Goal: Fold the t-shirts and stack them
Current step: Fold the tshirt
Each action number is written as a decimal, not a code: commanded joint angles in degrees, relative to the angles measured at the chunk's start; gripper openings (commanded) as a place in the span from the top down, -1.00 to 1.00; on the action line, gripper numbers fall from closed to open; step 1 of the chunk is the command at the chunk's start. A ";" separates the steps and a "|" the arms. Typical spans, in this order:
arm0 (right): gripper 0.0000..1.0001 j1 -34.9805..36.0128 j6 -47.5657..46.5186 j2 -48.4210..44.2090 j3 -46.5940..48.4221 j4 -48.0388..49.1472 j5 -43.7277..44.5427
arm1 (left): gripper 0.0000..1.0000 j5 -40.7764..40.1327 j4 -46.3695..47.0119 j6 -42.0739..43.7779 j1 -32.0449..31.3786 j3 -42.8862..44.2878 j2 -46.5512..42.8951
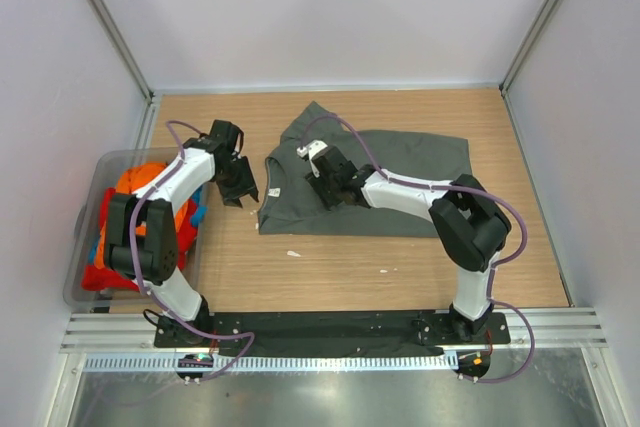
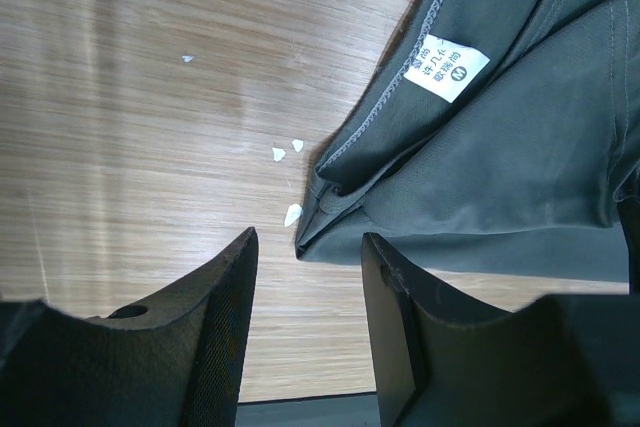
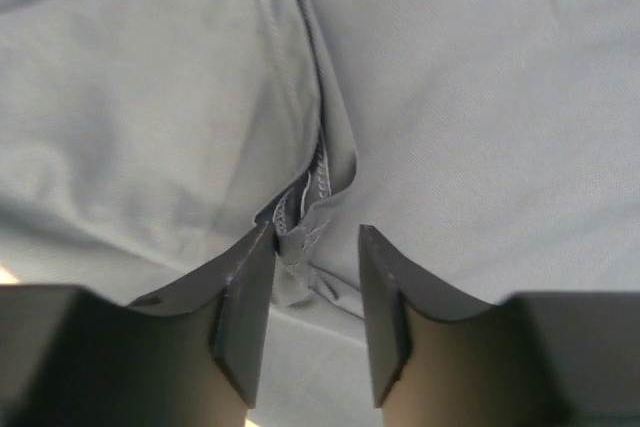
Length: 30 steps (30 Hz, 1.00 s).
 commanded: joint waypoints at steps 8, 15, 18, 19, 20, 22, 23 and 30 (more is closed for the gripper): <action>0.57 -0.50 3.52 -2.67 -4.22 5.49 5.32 | 0.05 -1.67 0.17 0.78 -0.49 0.30 -1.29; 0.97 -0.76 7.65 -3.46 -6.25 8.57 6.98 | 0.05 -3.96 -0.97 0.34 -1.37 1.18 0.21; 0.98 -0.85 8.89 -4.69 -6.86 10.41 8.03 | 0.06 -3.09 -0.80 0.95 -2.24 1.53 0.30; 0.97 -0.85 9.59 -4.87 -7.12 11.11 8.30 | 0.06 -2.21 -0.28 1.13 -2.60 1.71 0.30; 0.98 -0.94 9.94 -5.05 -7.30 11.30 8.65 | 0.06 -1.68 -0.19 1.21 -3.30 2.06 0.38; 0.97 -1.02 10.91 -5.22 -7.04 11.56 9.53 | 0.07 -0.63 0.34 1.39 -3.92 3.64 0.82; 0.98 -1.11 11.26 -5.22 -6.95 11.65 9.79 | 0.07 0.16 0.60 1.39 -4.44 4.34 1.08; 0.88 -1.82 12.40 -2.41 -5.28 10.07 9.80 | 0.03 6.57 4.20 1.83 -5.06 9.53 6.53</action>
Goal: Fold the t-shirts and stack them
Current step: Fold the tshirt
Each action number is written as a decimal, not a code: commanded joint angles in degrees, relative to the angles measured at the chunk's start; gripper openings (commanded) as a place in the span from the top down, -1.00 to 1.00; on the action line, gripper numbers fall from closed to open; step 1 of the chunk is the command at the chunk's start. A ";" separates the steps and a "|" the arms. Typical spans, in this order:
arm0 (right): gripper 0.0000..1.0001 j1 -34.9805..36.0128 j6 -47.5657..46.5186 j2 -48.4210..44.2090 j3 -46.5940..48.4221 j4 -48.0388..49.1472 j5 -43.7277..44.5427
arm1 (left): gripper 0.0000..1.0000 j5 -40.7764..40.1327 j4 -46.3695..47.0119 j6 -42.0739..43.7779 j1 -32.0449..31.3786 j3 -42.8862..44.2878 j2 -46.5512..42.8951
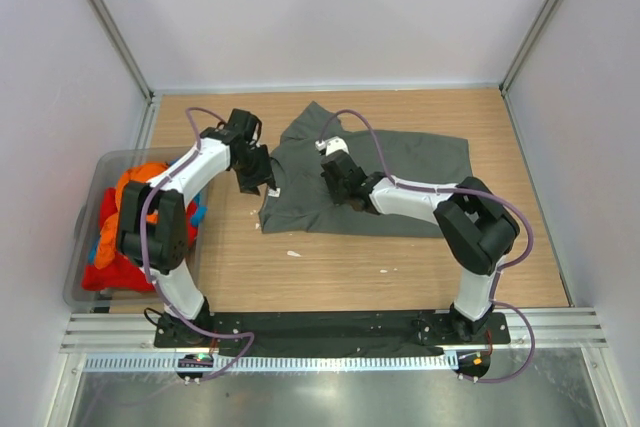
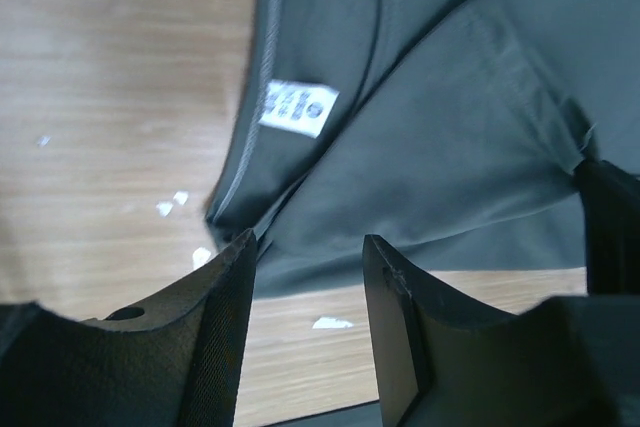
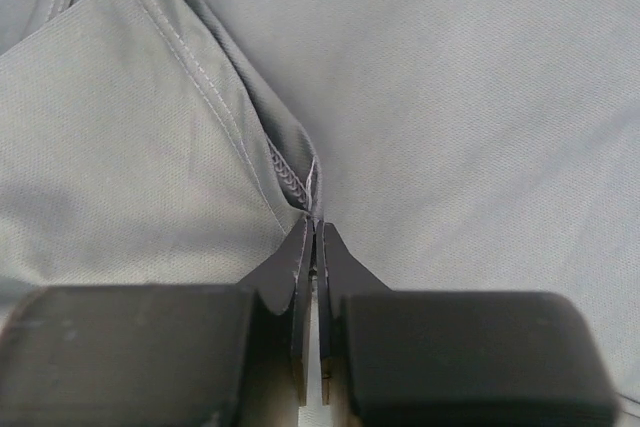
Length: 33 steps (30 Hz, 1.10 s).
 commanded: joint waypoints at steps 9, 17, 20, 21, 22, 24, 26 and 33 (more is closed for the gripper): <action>0.30 -3.44 5.62 -4.50 -0.70 1.85 -3.86 | 0.02 7.27 9.33 5.63 -0.74 11.41 9.68; 0.18 -6.09 4.93 -7.15 -3.34 3.87 -15.55 | 0.09 8.42 11.18 8.97 -1.79 14.84 15.30; 0.19 -6.09 4.49 -6.18 -3.60 4.57 -19.32 | 0.10 8.25 11.45 10.46 -2.84 15.81 16.97; 0.18 -6.17 4.49 -5.83 -3.60 4.66 -19.60 | 0.10 8.07 11.45 10.82 -3.19 16.07 17.24; 0.18 -6.17 4.40 -5.05 -3.52 4.66 -20.13 | 0.09 7.98 11.45 11.69 -3.37 16.42 18.20; 0.20 -6.26 4.40 -4.25 -3.26 4.84 -20.66 | 0.07 7.98 11.53 12.31 -3.99 16.86 18.99; 0.21 -6.35 4.40 -3.55 -3.25 5.01 -20.92 | 0.07 7.63 11.45 12.84 -4.34 17.22 19.87; 0.30 -6.35 3.96 -2.75 -2.99 5.10 -20.75 | 0.07 6.92 11.53 13.81 -4.69 18.71 21.98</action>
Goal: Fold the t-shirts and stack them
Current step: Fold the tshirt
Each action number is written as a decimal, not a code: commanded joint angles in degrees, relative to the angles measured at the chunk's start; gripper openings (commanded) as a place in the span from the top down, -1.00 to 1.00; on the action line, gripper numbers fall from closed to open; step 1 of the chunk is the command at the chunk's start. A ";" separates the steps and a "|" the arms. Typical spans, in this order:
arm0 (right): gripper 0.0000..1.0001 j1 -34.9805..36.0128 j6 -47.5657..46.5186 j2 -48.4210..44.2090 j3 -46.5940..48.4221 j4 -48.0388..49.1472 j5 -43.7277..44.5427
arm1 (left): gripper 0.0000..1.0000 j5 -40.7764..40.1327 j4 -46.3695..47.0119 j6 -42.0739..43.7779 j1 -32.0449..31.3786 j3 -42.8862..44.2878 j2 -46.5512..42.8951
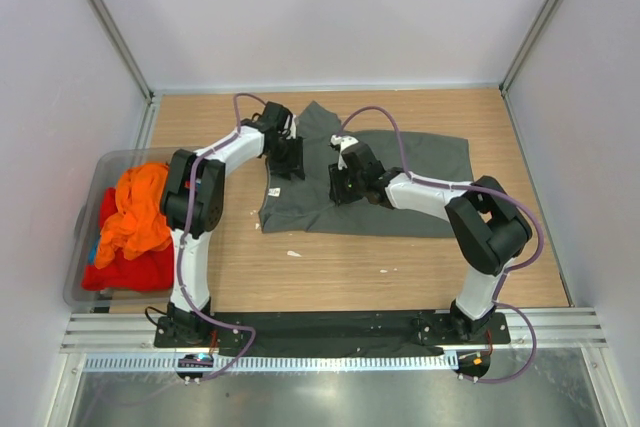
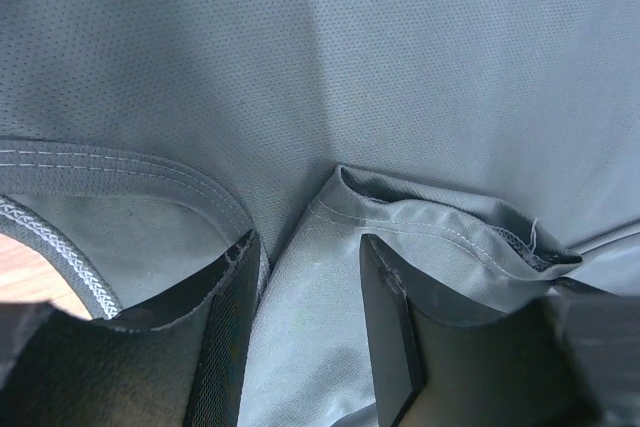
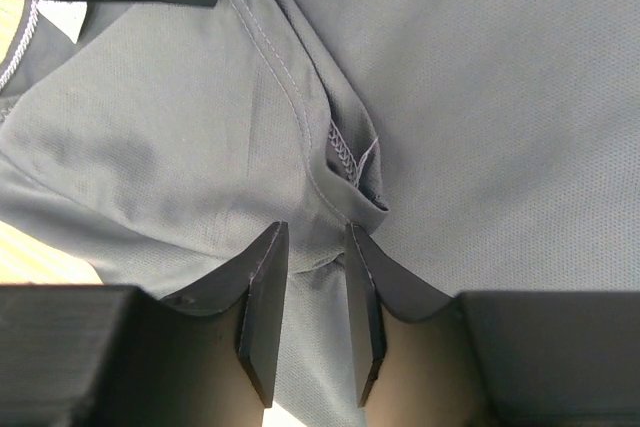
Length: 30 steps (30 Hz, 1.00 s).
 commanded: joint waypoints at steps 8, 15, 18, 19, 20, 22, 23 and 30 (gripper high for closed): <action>0.59 0.10 -0.32 -0.96 -0.33 2.96 0.20 | 0.55 0.87 2.07 2.86 -0.72 3.22 1.32; 0.92 0.10 -0.24 -1.40 -0.50 4.72 0.64 | 1.00 0.96 3.04 1.81 -0.81 3.66 -1.32; 0.92 0.10 -0.06 -1.76 -0.85 4.89 0.99 | 1.00 0.00 3.30 1.72 -0.89 3.92 -1.76; 0.87 0.10 0.03 -1.93 -0.94 4.81 1.07 | 1.00 -0.27 3.13 2.33 -0.98 3.83 -1.67; 0.72 0.10 0.20 -2.28 -1.12 4.81 1.34 | 0.99 -1.14 3.04 2.60 -0.98 3.57 -1.76; 0.58 0.10 0.29 -2.90 -1.47 4.89 1.69 | 0.92 -2.11 3.04 3.39 -0.89 2.61 -1.76; 0.47 0.10 0.38 -3.60 -1.82 4.98 2.04 | 0.94 -2.20 3.13 4.26 -0.89 2.26 -1.67; 0.20 -1.75 0.29 -3.43 -2.26 4.81 2.04 | 1.00 -1.59 5.23 3.83 -0.98 0.85 -1.41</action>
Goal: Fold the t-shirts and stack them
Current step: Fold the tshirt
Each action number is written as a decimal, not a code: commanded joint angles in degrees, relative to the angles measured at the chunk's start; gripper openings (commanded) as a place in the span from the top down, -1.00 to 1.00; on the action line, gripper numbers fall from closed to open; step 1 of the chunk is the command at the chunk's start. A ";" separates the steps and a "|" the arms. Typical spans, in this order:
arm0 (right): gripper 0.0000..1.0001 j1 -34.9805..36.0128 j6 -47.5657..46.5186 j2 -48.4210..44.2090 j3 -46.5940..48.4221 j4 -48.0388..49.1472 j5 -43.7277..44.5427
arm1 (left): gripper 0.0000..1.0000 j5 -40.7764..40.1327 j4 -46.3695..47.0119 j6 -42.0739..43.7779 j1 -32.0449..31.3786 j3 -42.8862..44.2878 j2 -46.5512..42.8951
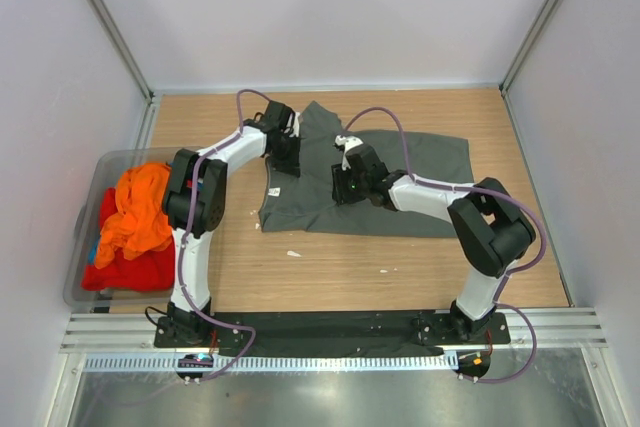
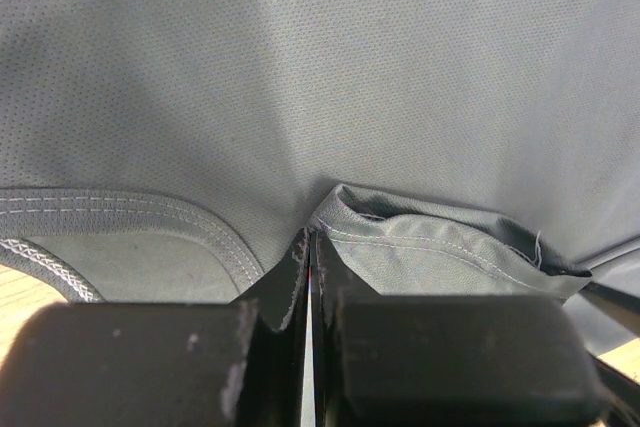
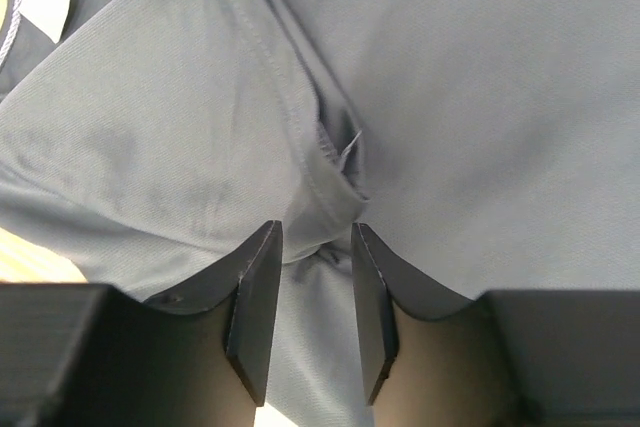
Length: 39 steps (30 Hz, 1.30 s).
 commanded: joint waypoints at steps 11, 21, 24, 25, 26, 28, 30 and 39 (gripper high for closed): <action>0.30 -2.15 0.00 1.66 2.03 4.00 -1.40 | 1.00 -0.91 3.80 0.99 -0.28 0.61 -3.07; 0.98 -2.15 3.08 -2.28 -2.97 9.80 0.17 | 1.00 0.32 3.71 5.20 -0.63 2.98 -3.16; 0.97 -2.06 3.61 -3.08 -4.47 10.95 0.71 | 1.00 1.11 3.45 6.26 -0.63 3.77 -2.90; 0.97 -2.06 3.96 -2.99 -4.73 11.12 0.88 | 1.00 1.54 3.27 6.44 -0.72 4.03 -2.90; 0.98 -2.06 4.13 -2.99 -5.00 11.30 1.06 | 1.00 1.64 3.27 6.53 -0.72 4.21 -2.81; 0.97 -2.06 4.57 -3.08 -5.35 11.39 1.15 | 1.00 2.25 2.92 7.23 -0.72 4.74 -2.90; 0.98 -2.06 4.84 -3.43 -6.14 11.91 3.34 | 1.00 3.83 2.83 8.19 -0.98 5.35 -2.64; 0.98 -2.06 6.24 -4.22 -7.37 12.35 4.84 | 0.99 3.92 -1.56 10.66 -2.21 10.71 1.84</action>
